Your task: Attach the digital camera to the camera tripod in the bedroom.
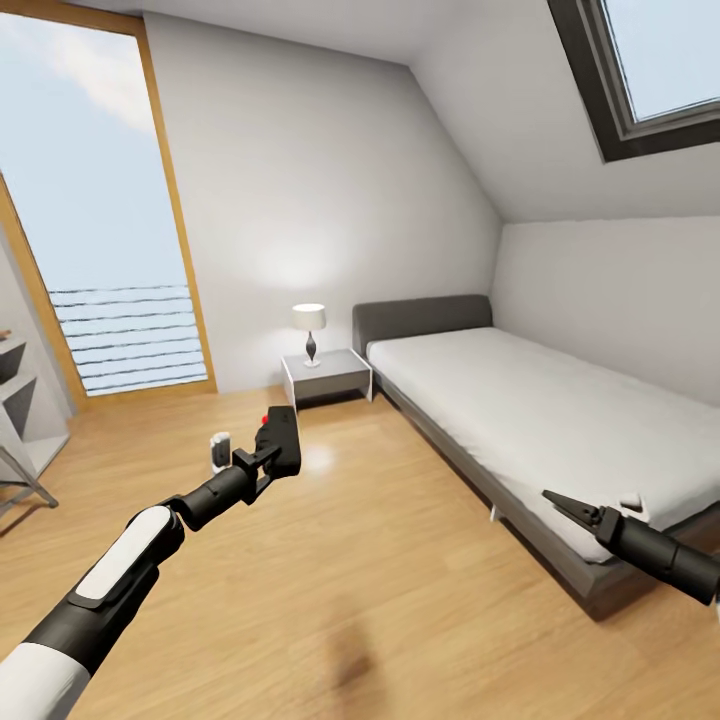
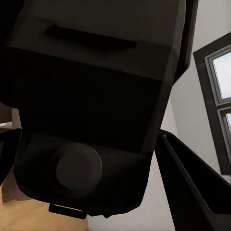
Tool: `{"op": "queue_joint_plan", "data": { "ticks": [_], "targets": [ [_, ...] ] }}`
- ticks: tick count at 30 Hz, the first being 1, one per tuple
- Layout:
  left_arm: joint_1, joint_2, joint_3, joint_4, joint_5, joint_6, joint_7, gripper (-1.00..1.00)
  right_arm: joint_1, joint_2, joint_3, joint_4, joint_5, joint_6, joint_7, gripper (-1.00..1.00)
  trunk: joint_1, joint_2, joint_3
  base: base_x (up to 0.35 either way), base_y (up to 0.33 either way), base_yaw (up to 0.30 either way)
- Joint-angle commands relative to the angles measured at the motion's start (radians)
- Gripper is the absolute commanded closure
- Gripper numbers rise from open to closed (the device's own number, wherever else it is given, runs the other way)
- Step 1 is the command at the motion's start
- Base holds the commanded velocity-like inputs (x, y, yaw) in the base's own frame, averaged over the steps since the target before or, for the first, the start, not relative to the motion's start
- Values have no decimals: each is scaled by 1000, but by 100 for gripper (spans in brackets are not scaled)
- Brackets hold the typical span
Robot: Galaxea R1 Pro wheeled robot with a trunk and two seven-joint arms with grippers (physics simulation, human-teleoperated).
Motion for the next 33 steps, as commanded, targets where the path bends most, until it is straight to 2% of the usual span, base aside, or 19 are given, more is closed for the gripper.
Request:
{"op": "queue_joint_plan", "data": {
  "ticks": [1,33],
  "targets": [
    [-1,1,-2,0,5,1,-4,100,-1,0,-2,1,0,4,5,-100,-4,7,2,0,0,0],
    [-1,-3,-2,12,5,2,-6,100,-1,-1,-4,7,10,3,13,-100,-127,231,102,0,0,0]
  ]
}}
